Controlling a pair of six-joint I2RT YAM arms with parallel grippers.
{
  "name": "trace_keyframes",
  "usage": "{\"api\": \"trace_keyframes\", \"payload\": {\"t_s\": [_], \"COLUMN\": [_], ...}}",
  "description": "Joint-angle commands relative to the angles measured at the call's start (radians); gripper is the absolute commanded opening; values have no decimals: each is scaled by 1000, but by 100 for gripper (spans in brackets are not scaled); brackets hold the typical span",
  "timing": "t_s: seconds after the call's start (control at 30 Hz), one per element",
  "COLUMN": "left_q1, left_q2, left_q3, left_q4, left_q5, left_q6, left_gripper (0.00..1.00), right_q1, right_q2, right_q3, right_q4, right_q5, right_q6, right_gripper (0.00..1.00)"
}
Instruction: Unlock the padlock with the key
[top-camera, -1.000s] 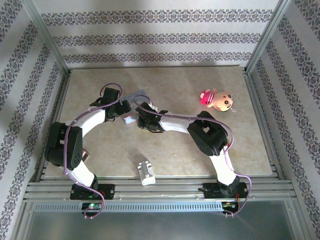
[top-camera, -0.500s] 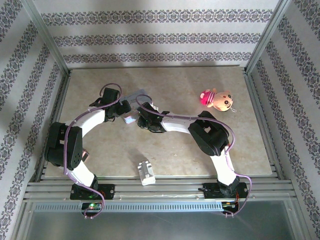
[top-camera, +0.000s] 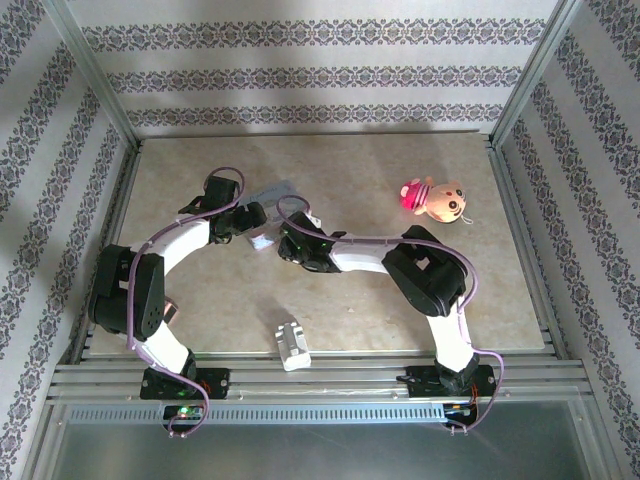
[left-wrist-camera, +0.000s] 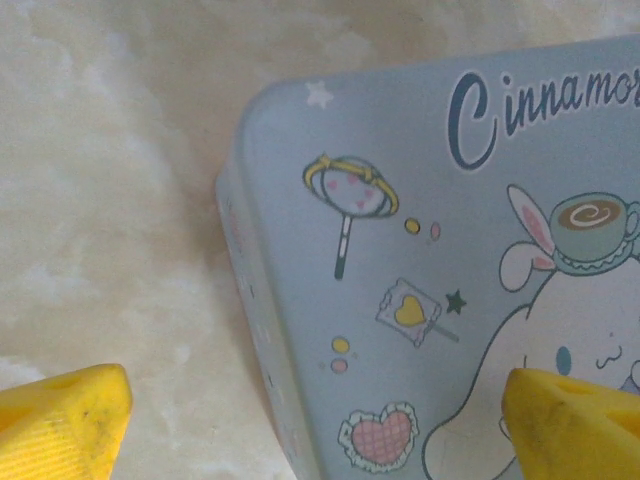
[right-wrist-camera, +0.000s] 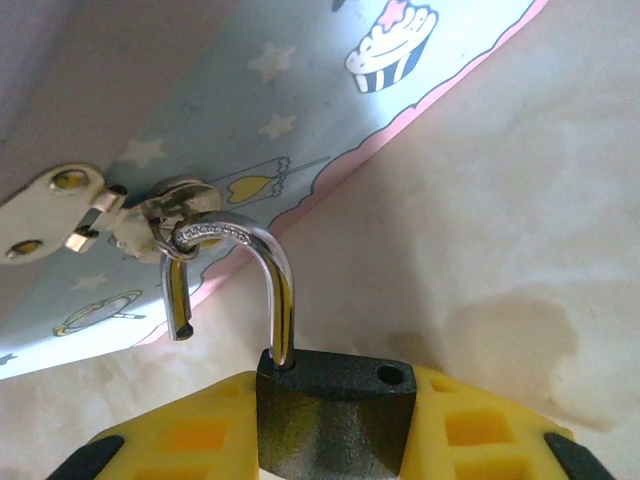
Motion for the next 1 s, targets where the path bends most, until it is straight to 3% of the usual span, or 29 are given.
{"api": "trace_keyframes", "payload": {"t_s": [0.0,0.13,0.3,0.5,0.63,0.97], "left_q1": [-21,-57,-68,-67,-66,-66], "left_q2": [-35,-37,-50,-41,-51,-29], "left_q3": [10,28,-9,-26,-44,-46], "left_q4": [-42,-98,-73,-76,-56,-50], "left_q5": [-6,-55,-21,-41,-44,-29], "left_q6": [28,39,30,19,15,10], "left_gripper": [99,94,85,63,55,53], "right_q1": [21,30,32,24,16,-11], "right_q2": [-54,-76,-80,-69,-67,-63], "right_q3": [-38,-73,-82,-75,-68,-57], "right_q4": [-9,14,19,30,39,71], "right_q5": [29,31,26,21,22,22], "right_q6": [24,41,46,51,56,67], "right_gripper": [0,0,0,0,0,0]}}
